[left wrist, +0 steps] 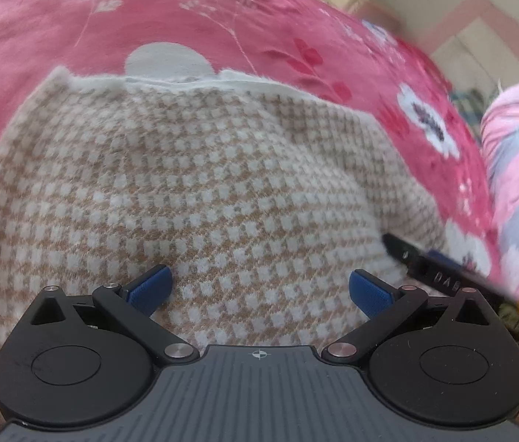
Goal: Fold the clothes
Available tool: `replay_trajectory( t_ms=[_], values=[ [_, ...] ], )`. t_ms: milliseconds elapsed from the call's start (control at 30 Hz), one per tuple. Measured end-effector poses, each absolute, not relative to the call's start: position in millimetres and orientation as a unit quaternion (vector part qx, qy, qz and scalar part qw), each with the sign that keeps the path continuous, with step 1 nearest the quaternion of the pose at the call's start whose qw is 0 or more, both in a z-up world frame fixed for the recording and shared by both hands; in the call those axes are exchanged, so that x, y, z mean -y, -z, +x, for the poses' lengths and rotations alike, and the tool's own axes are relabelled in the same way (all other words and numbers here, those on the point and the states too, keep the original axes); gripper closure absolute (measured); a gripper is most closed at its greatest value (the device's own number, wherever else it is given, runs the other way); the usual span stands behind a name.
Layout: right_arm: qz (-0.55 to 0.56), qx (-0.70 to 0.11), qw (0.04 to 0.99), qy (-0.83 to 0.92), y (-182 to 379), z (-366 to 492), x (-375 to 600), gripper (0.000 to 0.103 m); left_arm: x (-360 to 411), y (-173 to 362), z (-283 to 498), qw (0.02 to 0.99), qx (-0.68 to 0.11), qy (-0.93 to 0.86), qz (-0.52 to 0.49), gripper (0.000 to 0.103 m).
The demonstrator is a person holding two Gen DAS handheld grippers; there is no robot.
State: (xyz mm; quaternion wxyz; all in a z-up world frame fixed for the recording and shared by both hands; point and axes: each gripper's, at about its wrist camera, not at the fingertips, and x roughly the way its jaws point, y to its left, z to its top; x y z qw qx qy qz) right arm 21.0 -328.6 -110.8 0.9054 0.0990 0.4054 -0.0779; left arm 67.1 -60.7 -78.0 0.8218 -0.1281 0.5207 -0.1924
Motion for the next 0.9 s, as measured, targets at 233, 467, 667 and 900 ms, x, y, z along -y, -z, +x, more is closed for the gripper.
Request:
replay_trajectory(
  t_ms=[233,467,667,900],
  values=[
    [0.1,-0.405,0.906,0.075,111.3,20.4,329.3,0.0,64.5,78.8,66.1,0.826,-0.52,0.187,-0.115,0.0],
    [0.098,-0.406,0.906,0.071,111.7,20.7,330.3,0.0,63.6,80.2,64.3,0.83,-0.511,0.19,-0.117,0.0],
    [0.095,-0.406,0.907,0.068,112.2,20.8,330.1,0.0,61.7,80.8,63.2,0.831,-0.506,0.197,-0.12,0.0],
    [0.093,-0.404,0.907,0.067,112.6,20.7,330.0,0.0,58.0,81.5,63.4,0.83,-0.503,0.197,-0.138,0.0]
  ],
)
